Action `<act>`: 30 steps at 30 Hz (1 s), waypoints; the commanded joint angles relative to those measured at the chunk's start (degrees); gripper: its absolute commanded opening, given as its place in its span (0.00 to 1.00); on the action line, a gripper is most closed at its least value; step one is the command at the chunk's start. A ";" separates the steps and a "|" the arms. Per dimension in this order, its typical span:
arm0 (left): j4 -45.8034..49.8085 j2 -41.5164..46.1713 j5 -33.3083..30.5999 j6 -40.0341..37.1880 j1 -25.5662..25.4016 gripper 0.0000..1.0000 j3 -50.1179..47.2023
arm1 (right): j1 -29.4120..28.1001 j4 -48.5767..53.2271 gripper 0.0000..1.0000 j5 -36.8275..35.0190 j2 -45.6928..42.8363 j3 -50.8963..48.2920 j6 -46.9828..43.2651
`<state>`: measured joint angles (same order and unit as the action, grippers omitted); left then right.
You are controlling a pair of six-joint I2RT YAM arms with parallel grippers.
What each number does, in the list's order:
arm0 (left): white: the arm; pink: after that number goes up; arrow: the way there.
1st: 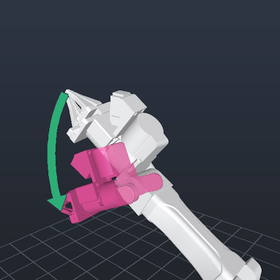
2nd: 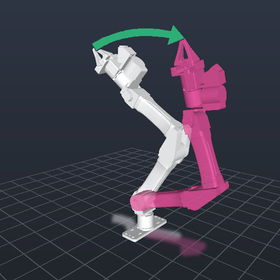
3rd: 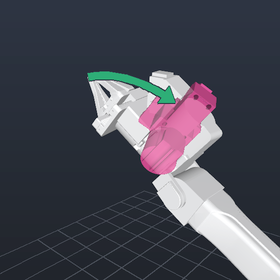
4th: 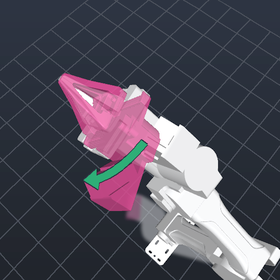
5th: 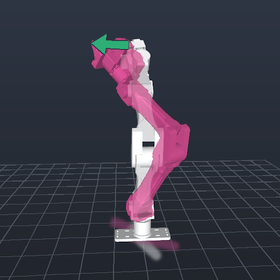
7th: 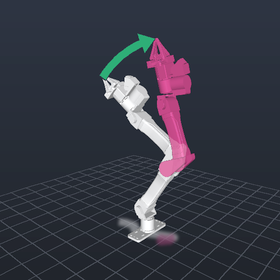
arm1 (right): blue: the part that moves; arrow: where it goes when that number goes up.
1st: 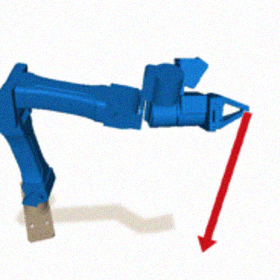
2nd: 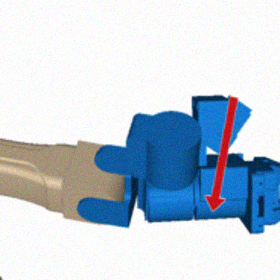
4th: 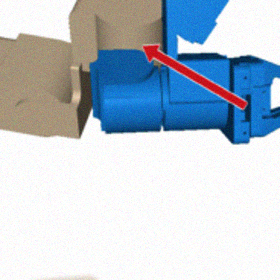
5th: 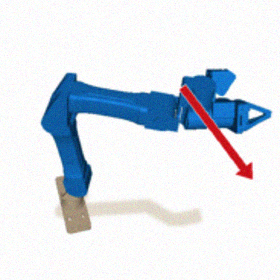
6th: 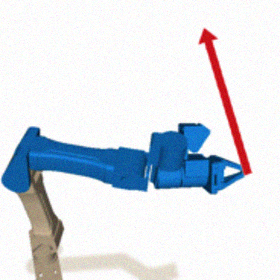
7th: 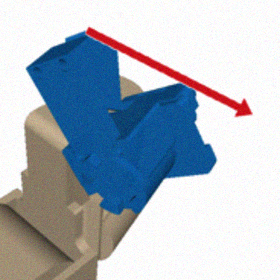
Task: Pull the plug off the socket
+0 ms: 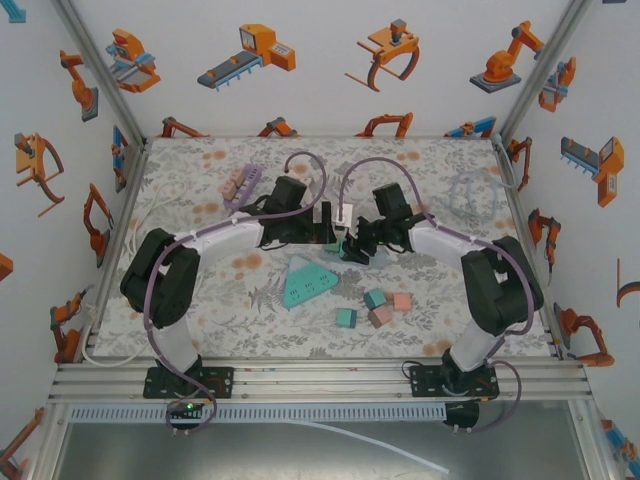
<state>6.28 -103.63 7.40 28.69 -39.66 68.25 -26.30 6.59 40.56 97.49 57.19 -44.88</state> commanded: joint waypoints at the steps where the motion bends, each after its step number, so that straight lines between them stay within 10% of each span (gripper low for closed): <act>1: -0.62 -0.87 0.45 0.76 0.34 0.92 -0.04 | 0.22 0.79 0.51 2.25 1.42 1.42 -0.86; 30: 5.46 -3.14 -2.55 -0.91 0.35 0.82 -4.22 | 0.26 -1.85 0.25 5.18 0.39 2.05 2.18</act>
<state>4.78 -104.22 8.40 29.65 -39.64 67.61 -25.85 6.09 40.93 100.49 57.89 -44.99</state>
